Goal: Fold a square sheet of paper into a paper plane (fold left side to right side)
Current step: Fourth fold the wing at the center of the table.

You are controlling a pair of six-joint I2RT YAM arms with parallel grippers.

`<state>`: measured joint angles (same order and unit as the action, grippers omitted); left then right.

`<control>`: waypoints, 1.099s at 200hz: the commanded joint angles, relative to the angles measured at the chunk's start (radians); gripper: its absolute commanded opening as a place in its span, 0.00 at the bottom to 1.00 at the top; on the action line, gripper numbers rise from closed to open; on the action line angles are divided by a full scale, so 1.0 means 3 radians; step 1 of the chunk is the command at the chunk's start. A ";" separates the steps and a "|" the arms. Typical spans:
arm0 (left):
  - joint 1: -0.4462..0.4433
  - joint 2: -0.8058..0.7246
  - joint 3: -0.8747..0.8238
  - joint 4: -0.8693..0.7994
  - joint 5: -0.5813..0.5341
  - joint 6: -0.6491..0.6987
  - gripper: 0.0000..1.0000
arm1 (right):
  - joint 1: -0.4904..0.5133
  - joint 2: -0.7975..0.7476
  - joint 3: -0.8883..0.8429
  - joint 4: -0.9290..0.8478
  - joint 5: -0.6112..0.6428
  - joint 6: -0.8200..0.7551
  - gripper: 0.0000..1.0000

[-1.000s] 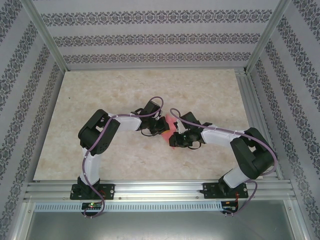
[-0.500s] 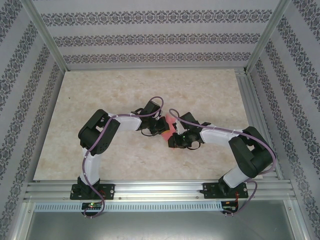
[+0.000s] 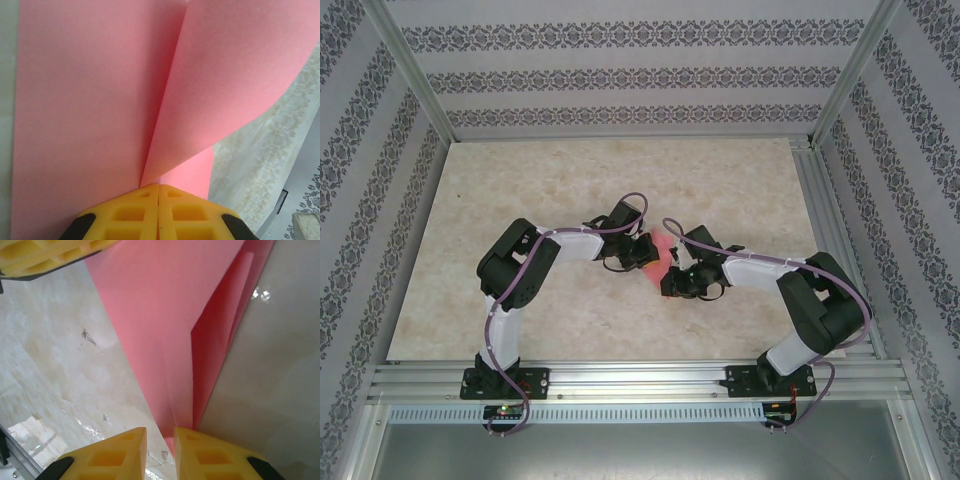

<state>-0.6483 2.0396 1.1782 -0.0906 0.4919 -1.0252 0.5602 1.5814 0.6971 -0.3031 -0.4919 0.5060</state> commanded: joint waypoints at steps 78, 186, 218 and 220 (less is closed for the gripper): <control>0.0007 0.0222 -0.0069 -0.0381 -0.0318 0.0078 0.09 | 0.0040 0.0023 -0.0293 0.0168 -0.0128 0.0167 0.22; 0.0008 0.0201 -0.0115 -0.0331 -0.0297 0.0068 0.09 | -0.0092 -0.0192 0.0141 0.0232 -0.0301 0.0187 0.23; 0.0006 0.0203 -0.0114 -0.0317 -0.0293 0.0061 0.09 | -0.0141 0.0136 0.0339 0.0346 -0.0336 0.0164 0.23; 0.0008 0.0202 -0.0113 -0.0318 -0.0294 0.0062 0.09 | -0.0143 0.0161 0.0346 0.0351 -0.0338 0.0162 0.23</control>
<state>-0.6483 2.0403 1.1809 -0.0952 0.4923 -1.0252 0.5335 1.5627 0.7605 -0.2455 -0.5632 0.5526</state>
